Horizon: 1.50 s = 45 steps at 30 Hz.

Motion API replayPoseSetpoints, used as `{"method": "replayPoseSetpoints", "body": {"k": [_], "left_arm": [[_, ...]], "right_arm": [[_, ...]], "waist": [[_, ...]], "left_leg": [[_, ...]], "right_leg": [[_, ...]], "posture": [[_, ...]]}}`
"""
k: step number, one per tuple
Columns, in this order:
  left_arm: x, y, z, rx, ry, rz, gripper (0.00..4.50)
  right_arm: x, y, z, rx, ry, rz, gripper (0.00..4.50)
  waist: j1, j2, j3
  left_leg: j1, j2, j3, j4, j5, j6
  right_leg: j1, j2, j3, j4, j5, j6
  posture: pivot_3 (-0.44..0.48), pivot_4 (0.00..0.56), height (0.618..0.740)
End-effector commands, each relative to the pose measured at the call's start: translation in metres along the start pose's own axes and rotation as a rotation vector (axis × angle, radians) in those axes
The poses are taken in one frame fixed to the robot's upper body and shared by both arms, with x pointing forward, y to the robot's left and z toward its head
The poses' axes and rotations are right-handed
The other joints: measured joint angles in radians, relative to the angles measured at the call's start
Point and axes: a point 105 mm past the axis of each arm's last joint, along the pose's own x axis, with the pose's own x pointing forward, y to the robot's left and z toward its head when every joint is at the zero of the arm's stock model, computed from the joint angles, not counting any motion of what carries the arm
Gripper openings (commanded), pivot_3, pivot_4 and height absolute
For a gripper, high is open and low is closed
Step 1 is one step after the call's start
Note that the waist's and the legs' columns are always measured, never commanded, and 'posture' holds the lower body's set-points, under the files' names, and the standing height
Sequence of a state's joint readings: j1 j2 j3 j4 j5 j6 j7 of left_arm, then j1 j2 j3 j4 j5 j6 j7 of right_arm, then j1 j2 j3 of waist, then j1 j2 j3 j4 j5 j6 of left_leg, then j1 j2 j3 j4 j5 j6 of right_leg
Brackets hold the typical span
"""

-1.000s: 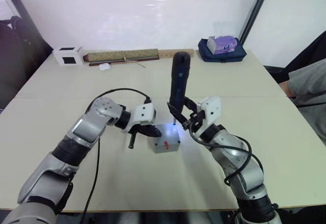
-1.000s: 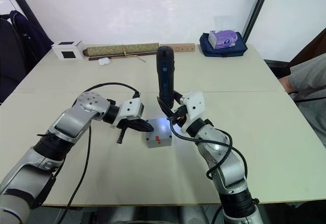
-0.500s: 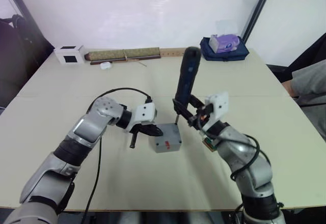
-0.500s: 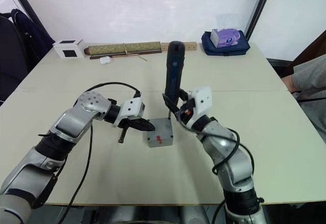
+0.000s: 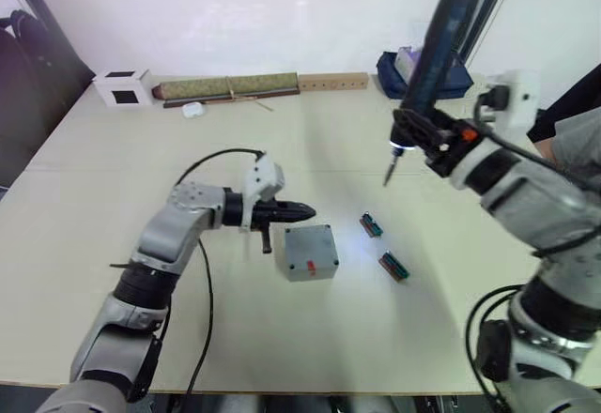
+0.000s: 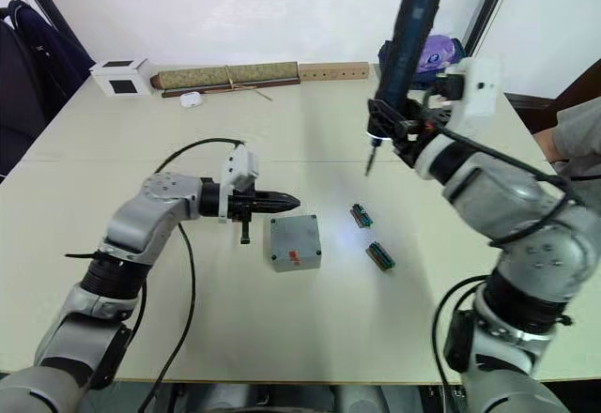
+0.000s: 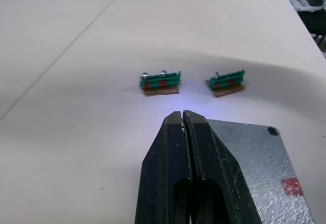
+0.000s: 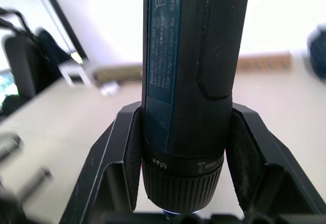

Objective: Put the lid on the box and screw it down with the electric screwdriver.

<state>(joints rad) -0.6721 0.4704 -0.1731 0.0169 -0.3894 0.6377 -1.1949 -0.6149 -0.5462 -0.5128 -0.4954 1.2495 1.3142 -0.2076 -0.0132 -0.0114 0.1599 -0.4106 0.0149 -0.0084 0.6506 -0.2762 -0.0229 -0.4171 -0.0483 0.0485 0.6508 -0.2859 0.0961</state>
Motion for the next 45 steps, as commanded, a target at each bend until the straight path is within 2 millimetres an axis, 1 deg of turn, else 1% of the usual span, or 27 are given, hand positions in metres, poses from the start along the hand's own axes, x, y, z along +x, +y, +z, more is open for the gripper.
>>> {"method": "replayPoseSetpoints", "body": {"k": [1,2,4,6,9,12,15,17,20,24,28,30,31,33,35,40,41,44,45], "left_arm": [[-0.012,-0.017,0.033,-0.019,-0.084,-0.164,0.0],[-0.013,-0.023,0.033,0.016,-0.054,-0.195,0.0],[-0.013,-0.032,0.029,0.091,0.026,-0.242,0.0],[-0.013,-0.036,0.029,0.14,0.062,-0.267,0.0],[-0.011,-0.04,0.025,0.179,0.101,-0.289,0.0],[-0.007,-0.045,0.014,0.191,0.127,-0.308,0.0],[-0.002,-0.054,0.008,0.19,0.138,-0.34,0.0],[0.0,-0.058,0.007,0.192,0.139,-0.346,0.0],[0.001,-0.055,0.004,0.191,0.136,-0.322,0.0],[0.001,-0.049,-0.003,0.171,0.145,-0.28,0.0],[0.0,-0.049,-0.003,0.157,0.13,-0.269,0.0],[-0.001,-0.049,-0.004,0.154,0.131,-0.265,0.0],[-0.002,-0.048,-0.004,0.155,0.132,-0.262,0.0],[-0.003,-0.047,-0.004,0.153,0.132,-0.257,0.0],[-0.003,-0.045,-0.005,0.146,0.128,-0.249,0.0],[-0.002,-0.039,-0.005,0.145,0.122,-0.233,0.0],[-0.003,-0.037,-0.005,0.143,0.121,-0.226,0.0],[-0.007,-0.028,-0.005,0.128,0.112,-0.19,0.0],[-0.011,-0.018,-0.005,0.11,0.101,-0.15,0.0]], "right_arm": [[-0.023,-0.04,-0.008,0.068,0.09,-0.122,1.74],[-0.03,-0.054,-0.014,0.075,0.131,-0.177,1.74],[-0.046,-0.07,-0.042,0.082,0.321,-0.22,1.74],[-0.061,-0.073,-0.063,0.077,0.466,-0.215,1.74],[-0.085,-0.081,-0.085,0.12,0.625,-0.231,1.74],[-0.099,-0.088,-0.094,0.132,0.711,-0.262,1.74],[-0.104,-0.093,-0.103,0.152,0.773,-0.278,1.74],[-0.106,-0.095,-0.108,0.142,0.813,-0.286,1.74],[-0.11,-0.097,-0.114,0.113,0.868,-0.296,1.74],[-0.113,-0.1,-0.117,0.107,0.925,-0.288,1.74],[-0.113,-0.102,-0.121,0.107,0.949,-0.283,1.74],[-0.113,-0.105,-0.124,0.114,0.955,-0.289,2.75],[-0.114,-0.106,-0.124,0.102,0.961,-0.291,2.9],[-0.115,-0.108,-0.123,0.077,0.965,-0.301,3.73],[-0.113,-0.108,-0.12,0.052,0.956,-0.298,4.47],[-0.111,-0.107,-0.115,-0.002,0.943,-0.286,4.47],[-0.109,-0.107,-0.109,-0.029,0.925,-0.292,4.47],[-0.096,-0.106,-0.079,-0.167,0.831,-0.284,4.47],[-0.088,-0.101,-0.065,-0.209,0.782,-0.26,4.47]], "waist": [[0.002,-0.001,0.001],[-0.001,-0.001,0.001],[-0.001,0.0,0.002],[0.0,0.002,0.003],[-0.004,0.002,0.003],[-0.009,0.002,0.003],[-0.01,0.002,0.004],[-0.006,0.001,0.004],[-0.001,0.001,0.004],[0.0,0.001,0.004],[0.0,0.001,0.004],[-0.001,0.001,0.004],[0.0,0.001,0.004],[0.0,0.001,0.004],[0.0,0.001,0.004],[0.0,0.001,0.004],[0.0,0.001,0.004],[-0.002,0.003,0.004],[-0.003,0.003,0.004]], "left_leg": [[0.0,0.0,0.0,0.0,0.0,0.0],[0.0,0.0,0.0,0.0,0.0,0.0],[0.0,-0.001,0.002,0.0,0.0,0.0],[0.0,-0.002,0.003,0.0,0.0,0.0],[0.001,-0.001,0.003,0.0,0.0,0.0],[0.002,-0.001,0.003,0.0,0.0,0.0],[0.003,-0.001,0.004,0.0,0.0,0.001],[0.002,0.0,0.003,0.001,0.0,0.001],[0.002,-0.001,0.003,0.001,0.0,0.0],[0.002,-0.001,0.003,0.002,0.0,0.0],[0.002,-0.001,0.003,0.002,0.0,0.0],[0.002,-0.001,0.003,0.002,0.0,0.001],[0.002,-0.001,0.003,0.002,0.0,0.0],[0.002,-0.001,0.003,0.003,0.0,0.0],[0.002,-0.001,0.003,0.003,0.0,0.0],[0.002,-0.001,0.003,0.005,0.0,0.0],[0.002,-0.001,0.003,0.005,0.0,0.001],[0.002,-0.001,0.003,0.006,0.0,0.001],[0.002,-0.001,0.003,0.007,0.0,0.001]], "right_leg": [[0.001,0.0,-0.001,-0.001,0.0,0.0],[0.001,0.0,-0.001,-0.002,0.0,0.0],[0.001,0.0,0.001,-0.002,0.0,0.0],[0.001,0.0,0.002,-0.003,0.0,0.0],[0.001,0.002,0.002,-0.002,0.0,0.0],[0.001,0.004,0.002,-0.001,0.0,0.0],[0.001,0.005,0.004,-0.001,0.0,0.0],[0.001,0.006,0.003,-0.001,0.0,0.0],[0.001,0.005,0.003,-0.001,0.0,0.0],[0.002,0.004,0.003,-0.001,0.0,0.001],[0.002,0.004,0.003,-0.001,0.0,0.001],[0.002,0.004,0.003,-0.001,0.0,0.001],[0.002,0.004,0.003,-0.001,0.0,0.001],[0.002,0.004,0.003,-0.001,0.0,0.001],[0.003,0.004,0.002,-0.001,0.0,0.001],[0.004,0.004,0.002,-0.001,0.001,0.002],[0.004,0.004,0.002,-0.001,0.001,0.002],[0.004,0.003,0.002,0.0,0.001,0.002],[0.004,0.003,0.002,0.0,0.001,0.002]], "posture": [[0.0,0.15,0.74],[0.0,0.15,0.74],[0.0,0.15,0.74],[0.0,0.15,0.74],[0.0,0.15,0.74],[0.0,0.15,0.74],[0.0,0.15,0.74],[0.0,0.15,0.74],[0.0,0.15,0.74],[0.0,0.15,0.74],[0.0,0.15,0.74],[0.0,0.15,0.74],[0.0,0.15,0.74],[0.0,0.15,0.74],[0.0,0.15,0.74],[0.0,0.15,0.74],[0.0,0.15,0.74],[0.0,0.15,0.74],[0.0,0.15,0.74]]}}
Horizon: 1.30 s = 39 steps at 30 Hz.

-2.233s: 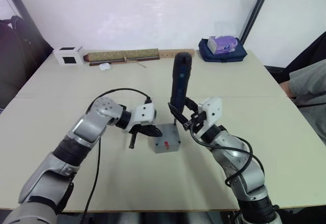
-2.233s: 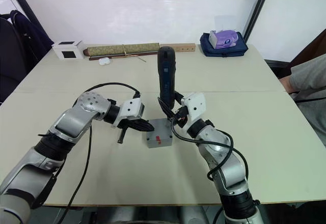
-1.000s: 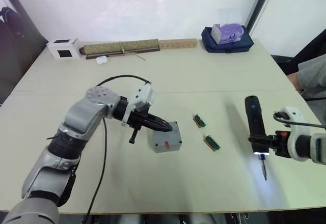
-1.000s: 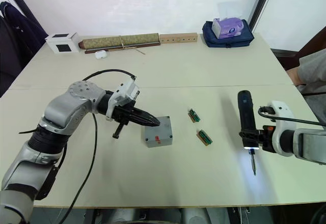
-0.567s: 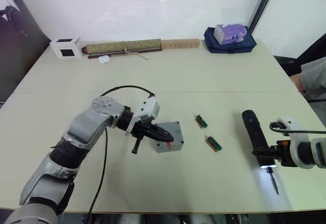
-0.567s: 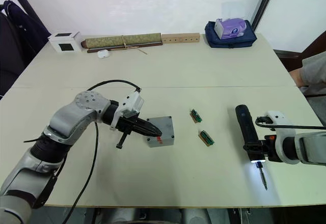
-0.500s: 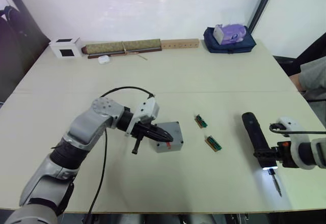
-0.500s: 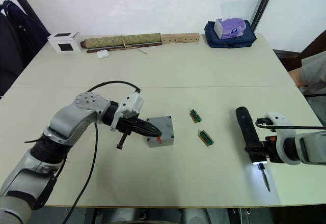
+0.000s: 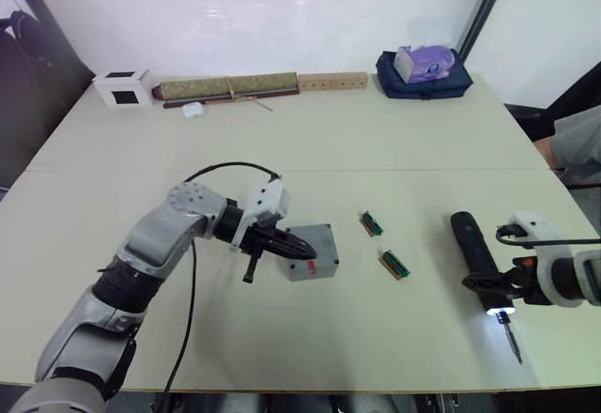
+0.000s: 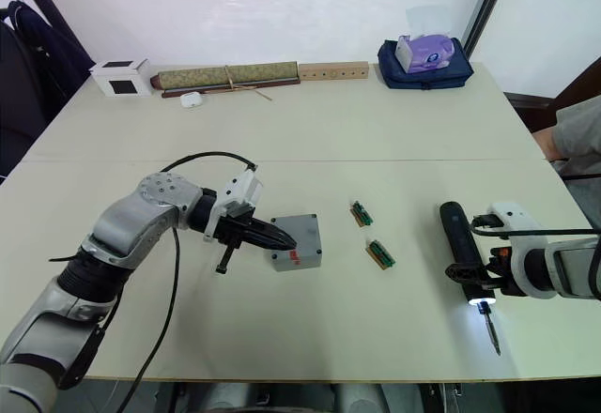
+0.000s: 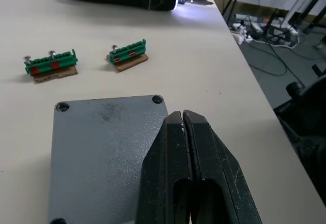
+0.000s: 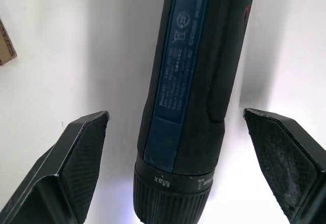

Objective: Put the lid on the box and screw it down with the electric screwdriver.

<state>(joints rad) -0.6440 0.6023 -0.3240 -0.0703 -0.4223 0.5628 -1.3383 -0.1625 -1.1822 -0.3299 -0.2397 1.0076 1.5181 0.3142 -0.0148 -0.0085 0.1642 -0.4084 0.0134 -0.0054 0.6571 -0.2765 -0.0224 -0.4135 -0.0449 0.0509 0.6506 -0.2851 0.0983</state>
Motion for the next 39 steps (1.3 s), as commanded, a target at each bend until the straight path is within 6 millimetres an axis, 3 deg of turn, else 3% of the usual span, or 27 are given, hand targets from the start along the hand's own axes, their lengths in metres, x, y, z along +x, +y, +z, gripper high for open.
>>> {"method": "replayPoseSetpoints", "body": {"k": [1,3,6,9,11,13,15,20,26,30,36,39], "left_arm": [[-0.02,0.025,0.008,0.01,-0.041,0.125,0.0],[-0.03,0.039,0.004,-0.008,-0.047,0.189,0.0],[-0.036,0.047,0.003,-0.016,-0.056,0.226,0.0],[-0.04,0.056,-0.003,-0.009,-0.05,0.314,0.0],[-0.04,0.046,-0.01,-0.032,-0.032,0.29,0.0],[-0.039,0.03,-0.027,-0.054,0.033,0.266,0.0],[-0.036,0.021,-0.037,-0.067,0.069,0.254,0.0],[-0.03,0.013,-0.059,-0.107,0.12,0.281,0.0],[-0.028,0.012,-0.06,-0.087,0.126,0.292,0.0],[-0.026,0.03,-0.037,-0.062,0.029,0.362,0.0],[-0.039,0.038,-0.025,-0.073,-0.008,0.389,0.0],[-0.049,0.04,-0.028,-0.083,0.02,0.401,0.0]], "right_arm": [[-0.035,0.008,0.054,-0.159,-0.218,-0.047,4.47],[-0.046,0.017,0.074,-0.204,-0.308,-0.03,4.47],[-0.053,0.029,0.088,-0.265,-0.385,-0.005,4.47],[-0.049,0.07,0.092,-0.579,-0.494,0.017,4.47],[-0.038,0.119,0.073,-0.649,-0.531,0.255,4.47],[-0.016,0.166,0.037,-0.662,-0.471,0.492,4.47],[-0.002,0.185,0.018,-0.698,-0.41,0.544,4.47],[0.013,0.2,0.016,-0.698,-0.395,0.575,4.47],[0.023,0.204,0.021,-0.687,-0.396,0.561,4.47],[0.036,0.202,0.025,-0.66,-0.399,0.538,4.47],[0.045,0.202,0.026,-0.647,-0.397,0.523,4.47],[0.046,0.201,0.026,-0.643,-0.395,0.522,4.47]], "waist": [[-0.004,0.0,0.0],[-0.004,0.0,0.0],[0.001,0.0,0.001],[0.005,0.0,0.001],[0.004,-0.001,0.001],[-0.003,-0.003,0.0],[-0.003,-0.004,0.001],[0.004,-0.003,0.0],[0.007,-0.005,-0.001],[0.007,-0.005,-0.001],[0.0,-0.005,-0.001],[-0.001,-0.005,0.0]], "left_leg": [[0.0,0.0,0.0,0.001,0.0,0.0],[0.0,0.001,0.0,0.003,0.0,0.0],[0.0,0.002,-0.001,0.004,0.0,0.0],[-0.001,0.001,-0.001,0.004,-0.001,0.001],[-0.002,0.001,-0.001,0.005,-0.001,0.002],[-0.001,0.002,-0.002,0.005,-0.002,0.003],[-0.001,0.003,-0.003,0.005,-0.002,0.004],[0.003,0.001,-0.003,0.009,-0.002,0.003],[0.004,0.0,-0.004,0.009,-0.002,0.003],[0.004,0.0,-0.004,0.009,-0.002,0.003],[0.003,0.0,-0.004,0.009,-0.002,0.003],[0.003,0.0,-0.004,0.009,-0.002,0.003]], "right_leg": [[0.0,0.0,0.0,0.0,0.0,0.0],[0.0,0.001,0.0,0.001,0.0,0.0],[0.002,0.002,-0.002,0.001,0.0,0.0],[0.001,0.0,-0.002,0.001,0.0,0.0],[0.001,-0.001,-0.002,0.0,0.0,0.001],[0.002,0.0,-0.001,0.0,0.001,0.001],[0.002,0.0,-0.001,0.001,0.001,0.001],[0.008,-0.003,-0.001,0.003,0.0,0.0],[0.01,-0.004,-0.002,0.0,0.001,0.001],[0.01,-0.003,-0.002,0.0,0.001,0.002],[0.008,-0.001,-0.002,0.002,0.002,0.003],[0.007,-0.001,-0.002,0.003,0.002,0.003]], "posture": [[0.0,0.15,0.74],[0.0,0.15,0.74],[0.0,0.15,0.74],[0.0,0.15,0.74],[0.0,0.15,0.74],[0.0,0.15,0.74],[0.0,0.15,0.74],[0.0,0.15,0.74],[0.0,0.15,0.74],[0.0,0.15,0.74],[0.0,0.15,0.74],[0.0,0.15,0.74]]}}
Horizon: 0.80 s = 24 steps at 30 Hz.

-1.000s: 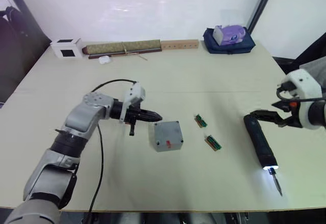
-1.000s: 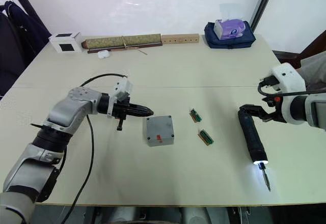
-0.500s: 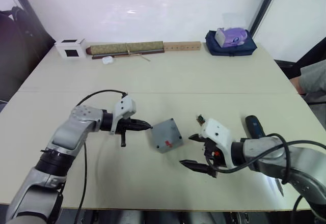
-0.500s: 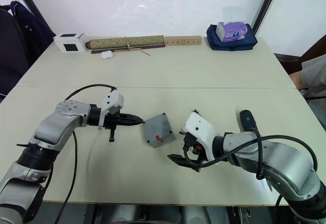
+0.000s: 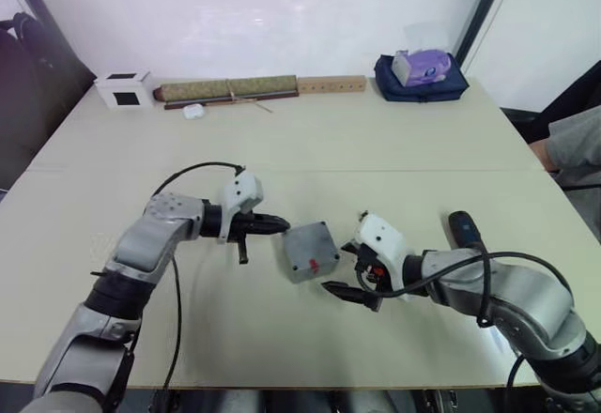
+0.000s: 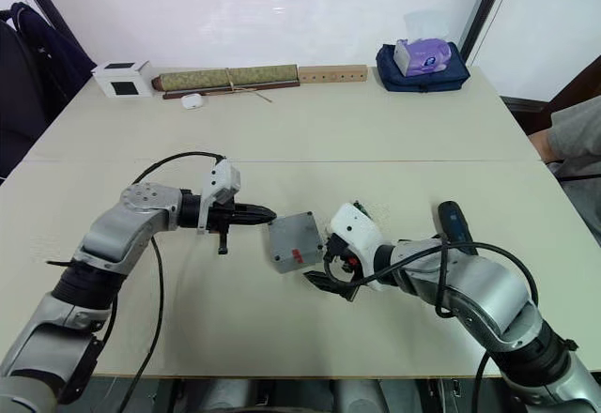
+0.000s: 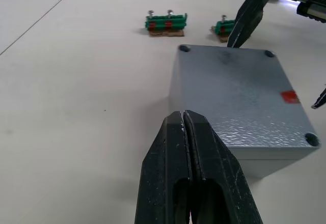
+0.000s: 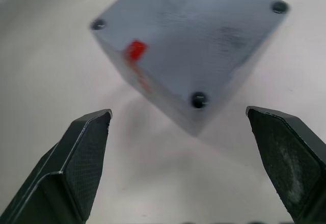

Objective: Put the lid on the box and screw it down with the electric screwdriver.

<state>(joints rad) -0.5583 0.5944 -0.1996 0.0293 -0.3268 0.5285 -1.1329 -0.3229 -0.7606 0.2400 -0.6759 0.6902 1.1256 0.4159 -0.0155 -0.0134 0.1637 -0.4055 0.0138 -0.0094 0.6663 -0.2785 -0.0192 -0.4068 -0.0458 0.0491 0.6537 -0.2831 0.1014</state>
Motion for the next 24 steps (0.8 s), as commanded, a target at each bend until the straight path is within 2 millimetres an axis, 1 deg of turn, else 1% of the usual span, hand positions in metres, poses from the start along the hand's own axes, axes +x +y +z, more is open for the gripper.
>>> {"method": "replayPoseSetpoints", "body": {"k": [1,3,5,7,10,13,15,18,20,24], "left_arm": [[-0.018,0.01,0.002,0.007,0.026,0.031,0.0],[-0.023,0.01,-0.007,0.001,0.066,0.036,0.0],[-0.023,0.008,-0.013,-0.008,0.083,0.028,0.0],[-0.019,-0.001,-0.019,-0.011,0.101,-0.011,0.0],[-0.014,-0.01,-0.022,-0.011,0.11,-0.049,0.0],[0.001,-0.024,-0.018,-0.002,0.081,-0.106,0.0],[0.011,-0.022,-0.012,0.026,0.047,-0.094,0.0],[0.025,-0.01,0.001,0.058,0.006,-0.061,0.0],[0.027,-0.006,0.003,0.072,0.007,-0.058,0.0],[0.022,0.002,-0.004,0.092,0.05,-0.046,0.0]], "right_arm": [[0.001,0.002,0.005,-0.02,-0.03,0.005,4.47],[0.002,0.004,0.004,-0.017,-0.03,0.015,4.47],[0.003,0.006,0.004,-0.018,-0.029,0.024,4.47],[0.004,0.009,0.004,-0.017,-0.03,0.036,4.47],[0.005,0.013,0.004,-0.016,-0.031,0.053,4.47],[0.005,0.021,0.006,-0.005,-0.055,0.086,4.47],[0.005,0.027,0.008,0.012,-0.07,0.112,4.47],[0.004,0.028,0.007,0.027,-0.065,0.117,4.47],[0.003,0.029,0.007,0.032,-0.061,0.117,4.47],[-0.002,0.031,0.007,0.033,-0.054,0.119,4.47]], "waist": [[-0.001,0.0,0.0],[-0.001,0.0,0.0],[0.001,0.0,0.0],[0.003,0.0,0.0],[0.003,-0.001,0.0],[0.004,-0.001,0.001],[0.003,-0.001,0.001],[0.003,-0.001,0.001],[0.004,-0.001,0.001],[-0.002,-0.001,0.001]], "left_leg": [[0.0,0.0,0.0,0.0,0.0,0.0],[-0.001,0.0,0.0,0.0,0.0,0.0],[-0.001,0.0,0.0,0.0,0.0,0.0],[-0.001,0.0,0.0,0.0,0.0,0.0],[-0.001,0.0,0.0,0.0,0.0,0.0],[-0.001,0.0,0.0,0.0,0.0,0.0],[-0.001,0.0,0.0,0.0,0.0,0.0],[-0.001,0.0,0.0,0.001,0.0,0.0],[-0.001,-0.002,0.0,0.001,0.0,0.0],[-0.001,-0.001,0.0,0.001,0.0,0.0]], "right_leg": [[-0.001,0.0,0.0,0.0,0.0,0.0],[-0.001,0.0,0.0,0.001,0.0,0.0],[-0.001,0.0,0.0,0.001,0.0,0.0],[-0.001,-0.001,0.0,0.001,0.0,0.0],[-0.001,-0.001,0.0,0.0,0.0,0.0],[-0.001,-0.001,0.0,0.0,0.0,0.0],[-0.001,-0.001,0.0,0.0,0.0,0.0],[-0.001,-0.001,0.0,0.001,0.0,0.0],[-0.001,0.0,0.0,0.001,0.0,0.0],[-0.001,0.0,0.0,0.001,0.0,0.0]], "posture": [[0.0,0.15,0.74],[0.0,0.15,0.74],[0.0,0.15,0.74],[0.0,0.15,0.74],[0.0,0.15,0.74],[0.0,0.15,0.74],[0.0,0.15,0.74],[0.0,0.15,0.74],[0.0,0.15,0.74],[0.0,0.15,0.74]]}}
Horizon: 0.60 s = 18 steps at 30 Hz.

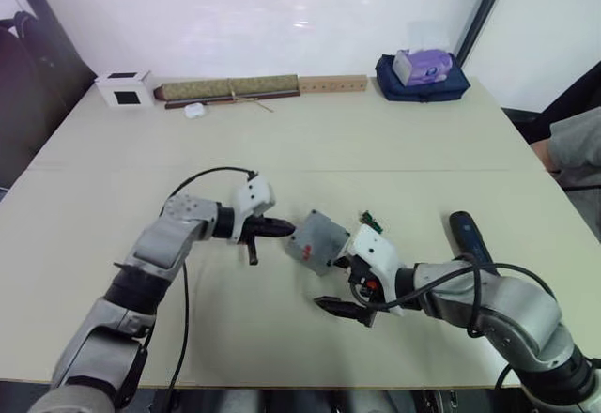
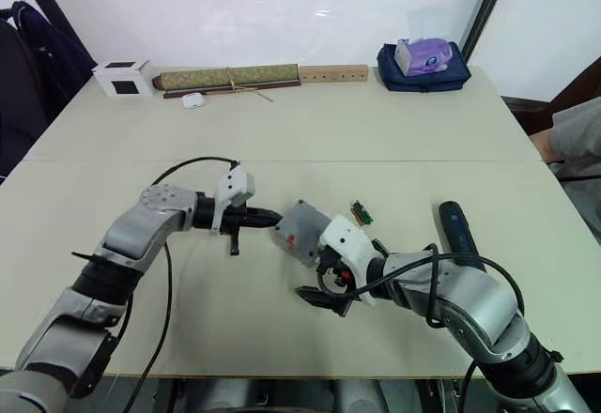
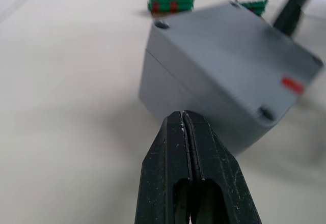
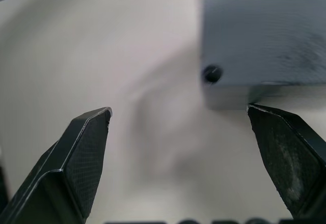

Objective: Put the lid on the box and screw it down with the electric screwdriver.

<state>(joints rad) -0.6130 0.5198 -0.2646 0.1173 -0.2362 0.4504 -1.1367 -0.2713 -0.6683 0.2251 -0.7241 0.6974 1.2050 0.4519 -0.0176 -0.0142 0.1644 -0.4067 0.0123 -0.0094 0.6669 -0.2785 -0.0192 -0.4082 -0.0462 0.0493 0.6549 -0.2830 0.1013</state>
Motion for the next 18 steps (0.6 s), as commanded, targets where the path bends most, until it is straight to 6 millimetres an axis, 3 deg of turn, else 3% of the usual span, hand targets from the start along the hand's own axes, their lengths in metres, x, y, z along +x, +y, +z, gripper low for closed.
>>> {"method": "replayPoseSetpoints", "body": {"k": [1,3,6,10,14,18], "left_arm": [[-0.005,0.003,-0.005,0.027,0.029,-0.012,0.0],[-0.011,0.007,-0.01,0.025,0.054,-0.005,0.0],[-0.021,0.008,-0.022,0.022,0.115,-0.012,0.0],[-0.026,-0.009,-0.033,-0.007,0.159,-0.097,0.0],[-0.019,-0.024,-0.03,-0.024,0.142,-0.144,0.0],[-0.008,-0.034,-0.028,-0.005,0.131,-0.166,0.0]], "right_arm": [[-0.01,0.008,0.011,-0.038,-0.046,0.015,4.47],[-0.017,0.005,0.014,-0.057,-0.049,-0.008,4.47],[-0.03,-0.016,0.022,-0.101,-0.06,-0.107,4.47],[-0.036,-0.046,0.027,-0.169,-0.048,-0.215,4.47],[-0.027,-0.063,0.019,-0.251,0.012,-0.231,4.47],[-0.016,-0.066,0.018,-0.278,0.003,-0.191,4.47]], "waist": [[0.0,0.0,0.0],[0.003,0.0,0.0],[0.003,0.0,0.0],[0.003,0.0,0.0],[0.004,0.0,0.0],[0.004,0.0,0.0]], "left_leg": [[0.0,0.0,0.0,0.0,0.0,0.0],[0.0,0.0,0.0,0.0,0.0,0.0],[0.0,0.0,0.0,0.0,0.0,0.0],[0.0,0.0,0.0,0.0,0.0,0.0],[0.0,0.001,0.0,-0.001,0.0,0.0],[0.0,0.001,0.001,0.0,0.0,0.0]], "right_leg": [[0.0,0.0,0.0,0.0,0.0,0.0],[0.0,0.0,0.0,0.0,0.0,0.0],[0.0,0.0,0.0,0.0,0.0,0.0],[0.0,0.0,0.0,0.0,0.0,0.0],[0.0,0.0,0.0,0.0,0.0,0.0],[0.0,-0.001,0.0,0.0,0.0,0.0]], "posture": [[0.0,0.15,0.74],[0.0,0.15,0.74],[0.0,0.15,0.74],[0.0,0.15,0.74],[0.0,0.15,0.74],[0.0,0.15,0.74]]}}
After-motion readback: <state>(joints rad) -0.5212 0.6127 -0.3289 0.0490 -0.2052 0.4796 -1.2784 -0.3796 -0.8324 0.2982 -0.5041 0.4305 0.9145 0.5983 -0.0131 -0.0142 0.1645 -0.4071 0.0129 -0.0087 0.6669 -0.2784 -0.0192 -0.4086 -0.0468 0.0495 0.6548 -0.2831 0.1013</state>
